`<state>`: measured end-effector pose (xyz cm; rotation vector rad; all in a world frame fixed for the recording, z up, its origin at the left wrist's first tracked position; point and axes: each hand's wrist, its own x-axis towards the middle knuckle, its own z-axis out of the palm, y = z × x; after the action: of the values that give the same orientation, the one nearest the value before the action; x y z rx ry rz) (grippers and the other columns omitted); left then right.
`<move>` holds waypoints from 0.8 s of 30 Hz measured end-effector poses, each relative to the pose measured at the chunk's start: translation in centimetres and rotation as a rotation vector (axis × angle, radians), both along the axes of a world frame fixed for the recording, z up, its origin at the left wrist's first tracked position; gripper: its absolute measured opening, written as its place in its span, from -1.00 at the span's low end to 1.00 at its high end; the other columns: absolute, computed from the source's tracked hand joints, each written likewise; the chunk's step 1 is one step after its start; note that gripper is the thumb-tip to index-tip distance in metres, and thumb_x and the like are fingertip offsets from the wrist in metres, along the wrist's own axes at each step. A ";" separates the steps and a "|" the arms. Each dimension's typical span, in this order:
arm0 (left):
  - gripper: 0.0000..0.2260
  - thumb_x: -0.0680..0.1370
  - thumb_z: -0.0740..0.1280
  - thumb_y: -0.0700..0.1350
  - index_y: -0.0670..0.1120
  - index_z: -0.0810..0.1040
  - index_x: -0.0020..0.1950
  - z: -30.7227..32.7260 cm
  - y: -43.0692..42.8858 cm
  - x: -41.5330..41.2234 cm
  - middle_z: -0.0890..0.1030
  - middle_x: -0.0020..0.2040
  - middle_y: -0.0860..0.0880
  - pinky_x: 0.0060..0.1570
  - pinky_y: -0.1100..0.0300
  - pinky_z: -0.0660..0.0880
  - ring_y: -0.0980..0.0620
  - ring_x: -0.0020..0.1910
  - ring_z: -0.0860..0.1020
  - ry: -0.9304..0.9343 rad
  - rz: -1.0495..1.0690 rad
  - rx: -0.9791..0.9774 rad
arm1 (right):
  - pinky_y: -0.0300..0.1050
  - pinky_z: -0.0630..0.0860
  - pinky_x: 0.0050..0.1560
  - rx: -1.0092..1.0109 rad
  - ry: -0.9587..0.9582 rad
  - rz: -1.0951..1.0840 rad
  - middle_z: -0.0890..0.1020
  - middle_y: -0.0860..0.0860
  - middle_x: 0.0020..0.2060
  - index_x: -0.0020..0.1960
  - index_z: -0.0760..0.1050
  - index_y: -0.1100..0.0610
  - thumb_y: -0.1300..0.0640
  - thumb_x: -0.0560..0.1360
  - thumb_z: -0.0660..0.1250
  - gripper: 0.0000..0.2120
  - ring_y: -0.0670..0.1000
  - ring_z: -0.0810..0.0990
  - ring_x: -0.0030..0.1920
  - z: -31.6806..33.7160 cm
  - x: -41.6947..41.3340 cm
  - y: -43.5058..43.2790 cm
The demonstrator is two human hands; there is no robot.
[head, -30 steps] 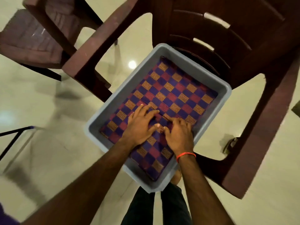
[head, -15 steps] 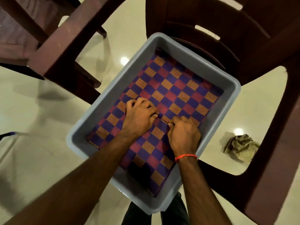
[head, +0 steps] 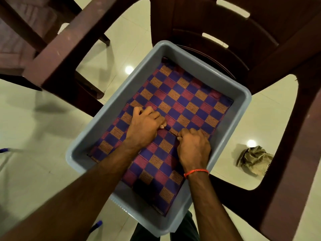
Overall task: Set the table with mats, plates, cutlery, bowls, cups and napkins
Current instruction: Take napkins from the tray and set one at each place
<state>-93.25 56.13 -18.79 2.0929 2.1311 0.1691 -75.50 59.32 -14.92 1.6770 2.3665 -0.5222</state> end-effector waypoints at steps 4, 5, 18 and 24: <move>-0.82 0.49 0.50 -0.16 -0.05 0.67 0.09 0.2 0.1 -0.3 0.66 0.05 -0.02 0.11 -0.10 0.29 -0.07 0.10 0.49 -0.002 -0.068 0.056 | 0.03 0.52 -0.06 0.081 0.039 -0.017 0.64 0.08 -0.09 0.09 0.58 0.10 0.08 0.54 0.40 -0.84 0.12 0.57 -0.04 -0.2 0.1 -0.6; -0.78 0.50 0.48 -0.15 -0.05 0.66 0.13 0.6 0.2 -0.4 0.65 0.11 -0.02 0.14 -0.11 0.31 -0.07 0.17 0.48 -0.012 -0.097 0.047 | 0.04 0.52 -0.06 0.100 0.044 -0.015 0.65 0.09 -0.10 0.09 0.58 0.09 0.07 0.54 0.40 -0.84 0.13 0.58 -0.04 0.0 0.2 -0.7; -0.90 0.65 0.07 0.01 0.03 0.32 0.03 9.2 1.2 -0.9 0.62 0.07 -0.04 0.16 -0.11 0.39 -0.10 0.10 0.59 -0.301 -0.197 -0.162 | 0.07 0.35 -0.10 0.431 0.194 -0.072 0.63 0.09 -0.24 0.02 0.53 0.12 0.12 0.63 0.30 -0.92 0.16 0.55 -0.18 6.6 0.9 -1.3; -0.88 0.66 0.04 0.06 0.04 0.25 0.05 17.0 1.1 0.8 0.57 -0.24 0.00 -0.28 0.05 0.34 -0.07 -0.33 0.51 -0.199 -0.117 -0.175 | 0.09 0.30 0.14 0.542 0.255 -0.033 0.65 -0.02 -0.20 0.04 0.55 0.04 0.01 0.70 0.16 -0.78 0.09 0.57 -0.09 12.8 2.5 -0.2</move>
<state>-92.46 57.18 -1.82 2.0019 1.8358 0.1634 -72.99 59.16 -2.09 1.9601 2.8574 -0.0980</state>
